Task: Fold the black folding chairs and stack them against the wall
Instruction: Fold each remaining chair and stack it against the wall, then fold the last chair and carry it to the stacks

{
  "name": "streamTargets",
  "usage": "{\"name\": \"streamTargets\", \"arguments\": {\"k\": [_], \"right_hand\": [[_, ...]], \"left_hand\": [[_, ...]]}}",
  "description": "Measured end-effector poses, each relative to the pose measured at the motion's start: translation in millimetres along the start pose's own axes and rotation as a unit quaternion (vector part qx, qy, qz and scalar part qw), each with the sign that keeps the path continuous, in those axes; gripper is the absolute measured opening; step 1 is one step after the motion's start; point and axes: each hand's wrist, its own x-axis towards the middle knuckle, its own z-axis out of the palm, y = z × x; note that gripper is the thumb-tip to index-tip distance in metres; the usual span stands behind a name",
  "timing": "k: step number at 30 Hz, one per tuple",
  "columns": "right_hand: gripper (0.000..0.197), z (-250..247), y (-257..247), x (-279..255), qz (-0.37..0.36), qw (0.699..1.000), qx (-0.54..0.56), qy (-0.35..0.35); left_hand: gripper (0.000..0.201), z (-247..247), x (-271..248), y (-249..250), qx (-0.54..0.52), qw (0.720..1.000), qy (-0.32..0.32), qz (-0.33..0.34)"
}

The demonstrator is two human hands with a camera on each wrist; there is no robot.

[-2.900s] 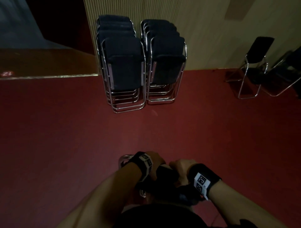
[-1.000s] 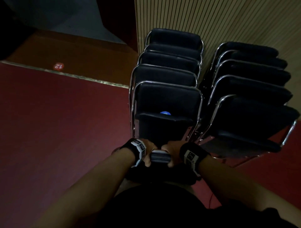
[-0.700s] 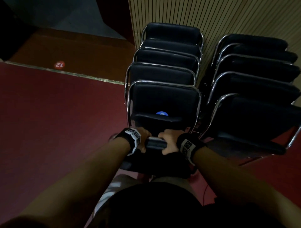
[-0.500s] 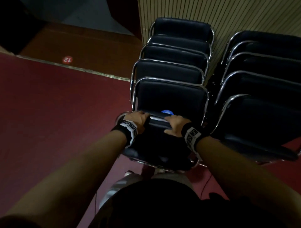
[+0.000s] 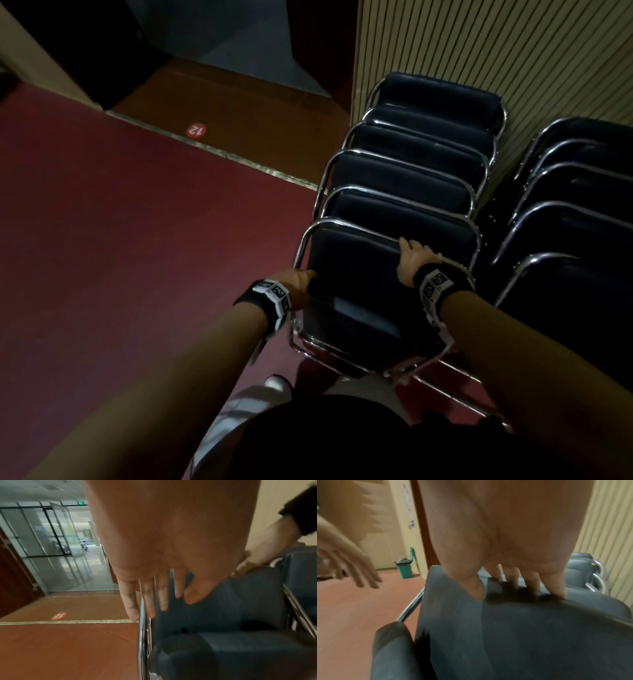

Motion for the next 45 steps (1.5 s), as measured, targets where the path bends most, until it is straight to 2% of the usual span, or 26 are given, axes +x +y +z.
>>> {"name": "streamTargets", "arguments": {"k": [4,7,11,13,14,19,23,25,26,27,28,29,30,31,32,33,35,36,37,38,39,40,41,43,44,45], "right_hand": [[0.077,2.2,-8.1,-11.5,-0.031,0.999,0.022,0.036],[0.060,3.3,-12.1,-31.5,-0.066,0.985,0.124,0.101],[0.036,-2.1,-21.9,-61.9,-0.063,0.977,0.183,0.091],[0.032,-1.8,-21.8,-98.8,-0.017,0.977,0.190,0.098],[0.031,-3.5,-25.1,-101.7,-0.022,0.975,0.193,0.106],[0.030,5.0,-64.9,-207.6,0.117,0.937,0.282,0.169],[0.030,-2.3,-102.0,-281.6,0.152,0.921,0.305,0.189],[0.030,2.2,-128.6,-350.7,0.186,0.905,0.324,0.204],[0.030,0.8,-132.1,-350.6,0.178,0.909,0.322,0.196],[0.030,2.6,-138.0,-400.0,0.209,0.900,0.321,0.208],[0.030,0.9,-142.1,-430.5,0.231,0.898,0.313,0.206],[0.031,0.3,-140.5,-427.7,0.225,0.901,0.313,0.201],[0.030,9.1,-144.4,-478.7,0.257,0.886,0.316,0.220],[0.030,12.6,-148.7,-511.1,0.285,0.876,0.317,0.225],[0.030,10.2,-146.7,-510.4,0.276,0.876,0.321,0.231],[0.029,25.4,-151.6,-561.6,0.307,0.860,0.328,0.241],[0.029,27.7,-156.9,-597.2,0.323,0.851,0.325,0.256],[0.028,56.4,-169.3,-662.3,0.357,0.834,0.331,0.260],[0.028,72.5,-178.6,-702.1,0.385,0.820,0.330,0.265],[0.028,70.7,-175.4,-704.0,0.381,0.820,0.328,0.273],[0.028,110.9,-191.5,-770.1,0.417,0.800,0.336,0.269],[0.028,135.0,-202.7,-809.2,0.438,0.791,0.334,0.267],[0.028,139.0,-199.4,-808.2,0.434,0.793,0.335,0.265],[0.029,203.9,-228.6,-912.2,0.480,0.778,0.332,0.233],[0.029,212.6,-227.3,-910.8,0.480,0.774,0.341,0.234],[0.030,246.5,-240.8,-977.4,0.519,0.750,0.341,0.229]], "left_hand": [[0.043,-14.9,0.5,-8.2,0.014,1.000,0.008,0.011],[0.039,-25.3,0.8,-10.6,0.033,0.999,-0.007,0.041],[0.036,-41.3,-1.0,-14.0,0.064,0.993,-0.013,0.094],[0.036,-55.6,-0.3,-4.2,0.090,0.982,0.004,0.166],[0.036,-56.2,-1.5,-4.5,0.089,0.982,0.000,0.170],[0.034,-73.2,-30.4,6.3,0.133,0.941,0.006,0.310],[0.030,-84.1,-63.8,22.3,0.161,0.910,0.005,0.383],[0.027,-79.5,-108.6,38.8,0.195,0.876,0.000,0.441],[0.026,-77.6,-111.9,37.3,0.190,0.878,-0.001,0.440],[0.025,-73.7,-151.5,58.3,0.211,0.843,0.007,0.495],[0.025,-72.5,-175.0,71.8,0.225,0.828,0.004,0.513],[0.025,-73.6,-176.7,72.7,0.227,0.828,0.006,0.514],[0.025,-64.9,-220.2,96.5,0.244,0.791,0.018,0.560],[0.026,-60.3,-244.2,112.7,0.254,0.774,0.024,0.579],[0.027,-65.4,-247.9,115.1,0.258,0.780,0.025,0.570],[0.027,-48.4,-290.5,135.9,0.263,0.751,0.031,0.604],[0.027,-44.6,-320.4,153.0,0.276,0.742,0.029,0.610],[0.026,-7.6,-374.4,171.9,0.290,0.706,0.022,0.645],[0.026,15.5,-404.9,185.5,0.301,0.689,0.018,0.659],[0.025,10.7,-408.9,187.5,0.308,0.692,0.020,0.653],[0.026,62.7,-463.7,200.8,0.319,0.657,0.012,0.683],[0.026,94.5,-495.4,209.7,0.330,0.639,0.004,0.695],[0.027,91.3,-497.3,209.7,0.352,0.643,0.007,0.680],[0.029,179.8,-584.9,225.3,0.384,0.587,-0.012,0.713],[0.030,175.5,-585.8,224.4,0.406,0.590,-0.009,0.698],[0.029,222.0,-645.4,242.8,0.406,0.560,-0.010,0.722]]}}
